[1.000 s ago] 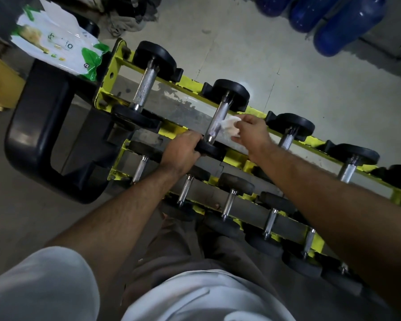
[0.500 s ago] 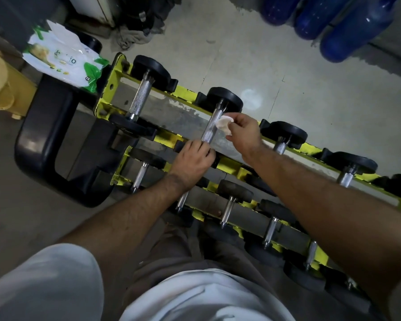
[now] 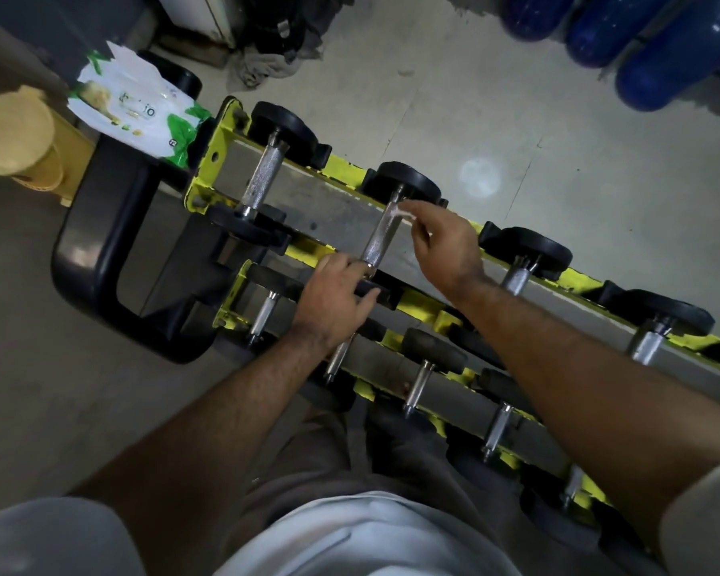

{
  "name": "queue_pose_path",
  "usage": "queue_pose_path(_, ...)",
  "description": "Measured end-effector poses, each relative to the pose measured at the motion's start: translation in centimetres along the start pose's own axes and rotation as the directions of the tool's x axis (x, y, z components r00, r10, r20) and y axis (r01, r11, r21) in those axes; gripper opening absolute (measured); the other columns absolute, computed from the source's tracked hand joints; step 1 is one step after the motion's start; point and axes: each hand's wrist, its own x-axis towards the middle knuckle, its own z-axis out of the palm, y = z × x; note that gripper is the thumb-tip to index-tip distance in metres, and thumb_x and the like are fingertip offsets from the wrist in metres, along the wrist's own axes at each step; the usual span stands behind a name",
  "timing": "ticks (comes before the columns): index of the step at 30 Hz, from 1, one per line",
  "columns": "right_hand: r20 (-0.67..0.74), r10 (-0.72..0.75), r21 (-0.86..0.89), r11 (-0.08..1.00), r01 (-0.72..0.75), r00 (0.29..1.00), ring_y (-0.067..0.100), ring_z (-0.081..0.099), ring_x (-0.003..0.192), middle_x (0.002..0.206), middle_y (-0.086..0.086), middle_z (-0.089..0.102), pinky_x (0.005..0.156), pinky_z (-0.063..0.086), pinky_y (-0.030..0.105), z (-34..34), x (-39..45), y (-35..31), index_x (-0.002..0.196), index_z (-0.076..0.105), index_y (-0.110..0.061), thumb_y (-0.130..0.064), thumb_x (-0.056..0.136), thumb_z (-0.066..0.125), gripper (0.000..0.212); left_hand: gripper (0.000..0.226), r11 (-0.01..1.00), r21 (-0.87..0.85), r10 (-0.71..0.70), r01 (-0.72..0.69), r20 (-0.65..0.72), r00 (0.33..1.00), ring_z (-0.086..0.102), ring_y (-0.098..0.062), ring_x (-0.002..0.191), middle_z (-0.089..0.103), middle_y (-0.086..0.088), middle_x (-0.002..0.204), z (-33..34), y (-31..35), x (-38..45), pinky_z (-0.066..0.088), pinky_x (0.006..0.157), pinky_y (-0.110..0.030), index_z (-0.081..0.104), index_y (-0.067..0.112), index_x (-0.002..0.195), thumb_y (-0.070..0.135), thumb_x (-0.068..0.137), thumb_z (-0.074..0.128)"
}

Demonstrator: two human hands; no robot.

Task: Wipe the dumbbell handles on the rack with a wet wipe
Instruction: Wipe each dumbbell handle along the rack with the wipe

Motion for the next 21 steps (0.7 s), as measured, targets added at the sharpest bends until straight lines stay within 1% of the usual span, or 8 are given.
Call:
queue_pose_path(3, 0.028, -0.206, -0.179, 0.962, 0.208, 0.978, 0.021, 0.06, 0.127, 0.131, 0.004, 0.067, 0.106, 0.049, 0.037, 0.9, 0.6, 0.5, 0.126, 0.069, -0.014, -0.01, 0.098, 0.048, 0.035, 0.028, 0.997, -0.046, -0.055, 0.055, -0.001, 0.998, 0.048, -0.016, 0.11, 0.059, -0.002, 0.11, 0.3, 0.2, 0.0, 0.045, 0.089, -0.028, 0.068, 0.012, 0.111, 0.029, 0.089, 0.069)
queue_pose_path(7, 0.07, -0.341, -0.276, 0.897, 0.347, 0.938, 0.03, 0.06, 0.127, 0.131, 0.011, 0.067, 0.104, 0.05, 0.044, 2.3, 1.6, 1.1, 0.12, 0.072, -0.006, -0.001, 0.092, 0.061, 0.03, 0.027, 0.996, -0.057, -0.076, 0.075, -0.015, 0.997, 0.05, -0.017, 0.112, 0.059, -0.003, 0.113, 0.6, 0.6, -0.3, 0.047, 0.089, -0.029, 0.067, 0.012, 0.111, 0.027, 0.089, 0.071)
queue_pose_path(9, 0.15, -0.368, -0.306, 0.866, 0.397, 0.918, 0.032, 0.059, 0.128, 0.133, 0.012, 0.065, 0.104, 0.05, 0.048, 2.6, 1.9, 1.9, 0.122, 0.07, -0.006, 0.001, 0.091, 0.061, 0.033, 0.031, 0.993, -0.053, -0.108, 0.106, -0.022, 0.994, 0.05, -0.018, 0.119, 0.059, -0.002, 0.119, 0.8, 0.7, -0.5, 0.047, 0.091, -0.03, 0.065, 0.013, 0.116, 0.028, 0.09, 0.07)
queue_pose_path(11, 0.189, -0.378, -0.308, 0.853, 0.42, 0.906, 0.032, 0.056, 0.13, 0.136, 0.012, 0.063, 0.106, 0.047, 0.047, 2.6, 2.0, 2.9, 0.127, 0.067, -0.005, 0.001, 0.091, 0.057, 0.037, 0.034, 0.991, -0.064, -0.115, 0.114, -0.014, 0.993, 0.048, -0.019, 0.128, 0.06, -0.003, 0.124, 1.0, 0.6, -0.6, 0.046, 0.099, -0.034, 0.064, 0.012, 0.118, 0.03, 0.09, 0.069)
queue_pose_path(14, 0.24, -0.396, -0.299, 0.839, 0.456, 0.886, 0.031, 0.045, 0.14, 0.146, 0.013, 0.055, 0.111, 0.042, 0.047, 2.7, 1.7, 3.8, 0.138, 0.058, -0.004, -0.008, 0.098, 0.05, 0.041, 0.031, 0.993, -0.052, -0.103, 0.102, -0.01, 0.995, 0.049, -0.02, 0.13, 0.063, -0.004, 0.124, 1.3, 0.2, -0.5, 0.047, 0.104, -0.038, 0.066, 0.011, 0.114, 0.031, 0.09, 0.069)
queue_pose_path(17, 0.253, -0.437, -0.301, 0.813, 0.499, 0.863, 0.031, 0.039, 0.144, 0.152, 0.013, 0.048, 0.109, 0.042, 0.049, 2.7, 1.7, 4.3, 0.143, 0.052, -0.004, -0.021, 0.105, 0.045, 0.042, 0.031, 0.999, -0.003, -0.039, 0.039, -0.051, 0.998, 0.052, -0.024, 0.13, 0.066, -0.008, 0.124, 1.7, 0.0, -1.0, 0.047, 0.105, -0.04, 0.067, 0.008, 0.116, 0.028, 0.092, 0.067)
queue_pose_path(19, 0.24, -0.438, -0.314, 0.809, 0.496, 0.866, 0.03, 0.038, 0.146, 0.154, 0.012, 0.045, 0.108, 0.043, 0.051, 2.9, 1.8, 4.6, 0.145, 0.05, -0.006, -0.022, 0.106, 0.046, 0.043, 0.033, 0.999, 0.027, 0.036, -0.033, -0.108, 0.993, 0.053, -0.026, 0.13, 0.065, -0.011, 0.127, 2.5, -0.4, -1.8, 0.047, 0.106, -0.041, 0.067, 0.005, 0.119, 0.026, 0.095, 0.062)
queue_pose_path(21, 0.224, -0.393, -0.322, 0.834, 0.449, 0.892, 0.03, 0.034, 0.148, 0.156, 0.013, 0.042, 0.111, 0.04, 0.053, 3.6, 1.2, 4.6, 0.148, 0.047, -0.006, -0.018, 0.105, 0.048, 0.044, 0.037, 0.997, 0.041, 0.067, -0.061, -0.152, 0.986, 0.049, -0.026, 0.134, 0.062, -0.013, 0.133, 3.3, -0.6, -2.3, 0.044, 0.11, -0.04, 0.064, 0.003, 0.125, 0.026, 0.097, 0.058)
